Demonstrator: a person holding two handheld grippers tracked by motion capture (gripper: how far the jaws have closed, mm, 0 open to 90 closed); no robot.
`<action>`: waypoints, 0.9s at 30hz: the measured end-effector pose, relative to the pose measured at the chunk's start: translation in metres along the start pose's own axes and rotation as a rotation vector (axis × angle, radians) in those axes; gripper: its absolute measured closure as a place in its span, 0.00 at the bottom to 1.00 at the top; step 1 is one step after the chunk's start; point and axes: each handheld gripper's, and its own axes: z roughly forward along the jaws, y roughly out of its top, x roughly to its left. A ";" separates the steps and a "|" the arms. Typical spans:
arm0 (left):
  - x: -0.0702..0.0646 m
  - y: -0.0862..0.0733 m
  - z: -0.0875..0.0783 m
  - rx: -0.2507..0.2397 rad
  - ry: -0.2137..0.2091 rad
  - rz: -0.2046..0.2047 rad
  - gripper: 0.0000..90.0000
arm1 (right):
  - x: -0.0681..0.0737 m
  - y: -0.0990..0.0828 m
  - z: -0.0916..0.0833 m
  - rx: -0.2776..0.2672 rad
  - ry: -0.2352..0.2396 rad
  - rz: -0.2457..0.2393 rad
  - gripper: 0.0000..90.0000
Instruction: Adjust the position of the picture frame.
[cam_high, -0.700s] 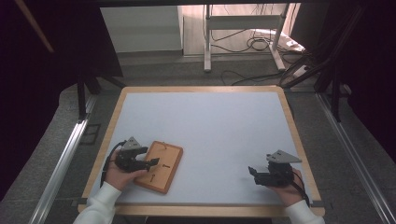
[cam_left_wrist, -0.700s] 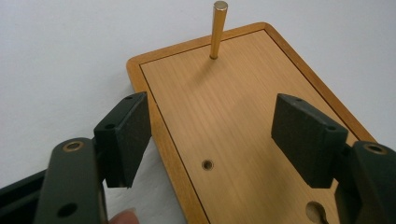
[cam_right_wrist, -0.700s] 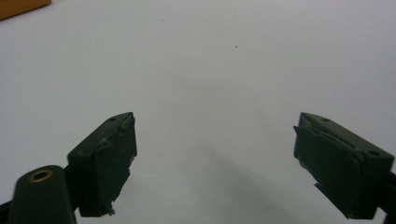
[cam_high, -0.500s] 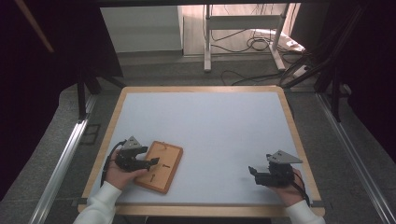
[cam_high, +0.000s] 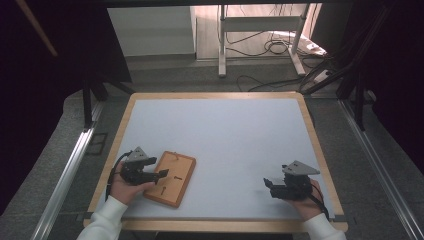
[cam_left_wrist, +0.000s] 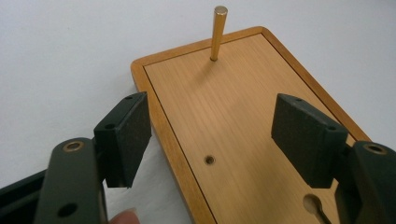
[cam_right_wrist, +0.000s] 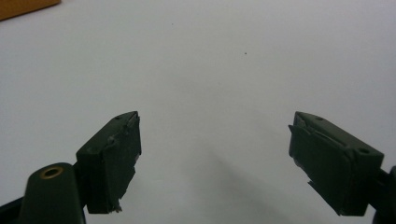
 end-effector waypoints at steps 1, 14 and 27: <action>0.001 0.001 -0.001 -0.005 -0.004 -0.003 0.32 | -0.001 0.000 0.000 -0.003 0.002 -0.003 0.19; 0.003 0.005 -0.004 -0.015 -0.020 -0.006 0.29 | -0.003 -0.003 -0.001 0.002 0.016 -0.015 0.19; 0.003 0.021 0.015 0.009 -0.041 0.040 0.29 | -0.002 -0.004 0.001 0.007 0.018 -0.021 0.20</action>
